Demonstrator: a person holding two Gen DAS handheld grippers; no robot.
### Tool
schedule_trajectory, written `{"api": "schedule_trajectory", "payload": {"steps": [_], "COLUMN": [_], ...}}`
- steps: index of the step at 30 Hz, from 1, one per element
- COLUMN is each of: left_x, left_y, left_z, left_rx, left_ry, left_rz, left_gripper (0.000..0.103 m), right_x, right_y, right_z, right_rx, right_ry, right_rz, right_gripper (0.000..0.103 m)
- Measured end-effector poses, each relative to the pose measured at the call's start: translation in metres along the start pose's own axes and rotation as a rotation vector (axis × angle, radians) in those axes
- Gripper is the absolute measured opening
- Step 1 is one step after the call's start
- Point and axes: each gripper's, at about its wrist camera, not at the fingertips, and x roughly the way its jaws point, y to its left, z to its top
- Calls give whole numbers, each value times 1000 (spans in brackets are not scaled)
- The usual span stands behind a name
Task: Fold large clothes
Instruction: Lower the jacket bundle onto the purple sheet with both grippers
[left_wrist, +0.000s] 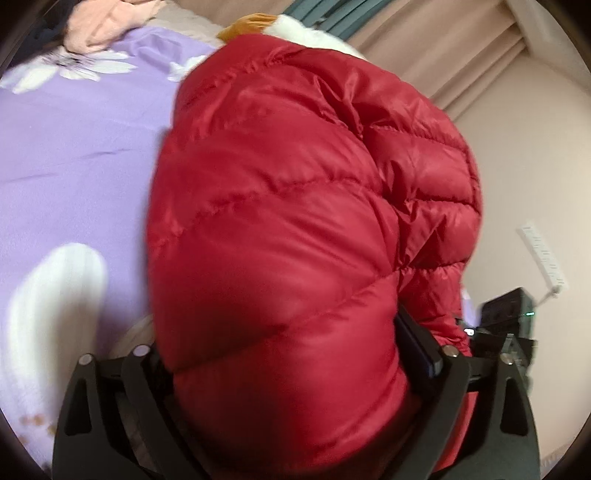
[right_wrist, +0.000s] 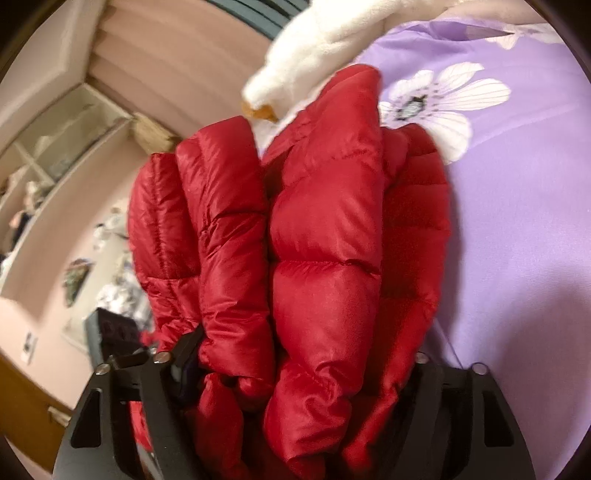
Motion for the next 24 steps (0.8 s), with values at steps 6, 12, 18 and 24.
{"api": "schedule_trajectory", "payload": {"steps": [6,12,18,24], "left_x": [-62,-99,-32,28], "left_y": [-5,-52,-15,58], "left_z": [39,81,113,104], "left_rx": [-62,148,146,-16], "left_ry": [-59,-273,-91,36], "left_rz": [51,261,508,376], "left_gripper": [76,60,44,46], "right_x": [-61,-103,-20,39], "right_y": [47,129,120,38], "right_z": [40,72,88,72], "right_rx": [-115,-366,-345,-172], "right_ry": [-54,-179,-10,113], "right_rz": [-283,-329,-395,-415], "right_gripper": [84,63,23,23]}}
